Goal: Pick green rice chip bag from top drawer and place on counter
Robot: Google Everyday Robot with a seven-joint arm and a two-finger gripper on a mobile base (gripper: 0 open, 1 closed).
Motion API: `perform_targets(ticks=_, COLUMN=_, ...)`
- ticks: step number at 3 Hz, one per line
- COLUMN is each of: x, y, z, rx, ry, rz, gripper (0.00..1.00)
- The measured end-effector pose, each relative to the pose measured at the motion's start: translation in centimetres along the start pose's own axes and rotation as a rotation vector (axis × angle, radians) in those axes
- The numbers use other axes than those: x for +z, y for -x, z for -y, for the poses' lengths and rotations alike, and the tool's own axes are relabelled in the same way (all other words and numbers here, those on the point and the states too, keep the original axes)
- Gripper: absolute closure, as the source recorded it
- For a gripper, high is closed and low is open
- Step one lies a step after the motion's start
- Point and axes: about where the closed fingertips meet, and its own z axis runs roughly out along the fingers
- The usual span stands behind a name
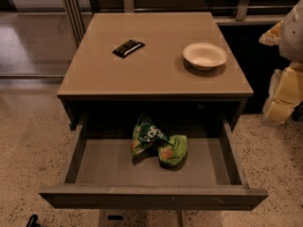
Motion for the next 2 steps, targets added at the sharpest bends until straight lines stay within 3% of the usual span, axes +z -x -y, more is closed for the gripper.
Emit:
perform_targets(ticks=1, x=0.0, y=0.0, z=0.0, rx=0.0, ry=0.0, rz=0.0, gripper=0.0)
perform_targets(ticks=2, x=1.2, y=1.0, z=-0.8, rx=0.025, ry=0.003, rz=0.084, gripper=0.0)
